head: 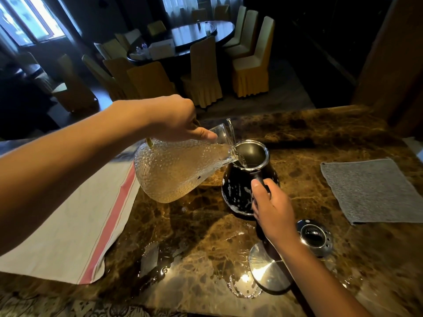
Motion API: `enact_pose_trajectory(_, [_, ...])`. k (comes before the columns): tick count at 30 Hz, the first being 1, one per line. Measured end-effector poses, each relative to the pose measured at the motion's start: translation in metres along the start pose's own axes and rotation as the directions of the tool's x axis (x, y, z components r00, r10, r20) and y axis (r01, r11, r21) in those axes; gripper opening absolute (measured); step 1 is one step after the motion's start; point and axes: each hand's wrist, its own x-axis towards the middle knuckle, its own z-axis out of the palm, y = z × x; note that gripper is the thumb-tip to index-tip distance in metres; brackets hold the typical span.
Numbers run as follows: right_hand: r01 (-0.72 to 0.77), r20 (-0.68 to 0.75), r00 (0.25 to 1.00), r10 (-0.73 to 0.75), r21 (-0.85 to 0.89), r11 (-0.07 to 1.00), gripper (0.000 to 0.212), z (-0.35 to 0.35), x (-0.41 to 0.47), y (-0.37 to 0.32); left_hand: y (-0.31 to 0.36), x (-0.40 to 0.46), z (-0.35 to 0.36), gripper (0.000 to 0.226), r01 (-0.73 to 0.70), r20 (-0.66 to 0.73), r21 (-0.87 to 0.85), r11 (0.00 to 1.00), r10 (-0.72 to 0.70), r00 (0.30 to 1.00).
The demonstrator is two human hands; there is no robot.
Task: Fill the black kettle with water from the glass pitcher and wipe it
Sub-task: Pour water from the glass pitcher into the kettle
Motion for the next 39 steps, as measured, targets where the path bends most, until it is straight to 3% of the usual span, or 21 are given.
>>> enact_pose_trajectory(10, [0.008,-0.009,1.000,-0.008,-0.001,1.000,0.061,0.000,0.000,0.003,0.006,0.001,-0.003,0.070,0.024,0.014,0.023,0.999,-0.024,1.000])
enact_pose_trajectory(28, [0.007,-0.025,1.000,-0.008,-0.018,1.000,0.065,0.000,0.000,0.001,0.009,0.005,-0.008,0.076,0.023,0.036,0.048,0.999,-0.025,0.999])
enact_pose_trajectory(33, [0.003,-0.029,1.000,-0.004,-0.023,1.000,0.065,0.001,0.000,0.001,0.009,0.011,-0.010,0.067,0.017,0.038,0.050,0.999,-0.019,0.999])
enact_pose_trajectory(39, [0.006,-0.035,0.999,-0.007,-0.030,1.000,0.066,0.001,-0.001,-0.001,-0.002,0.009,-0.007,0.079,-0.009,0.058,-0.002,1.000,0.009,0.998])
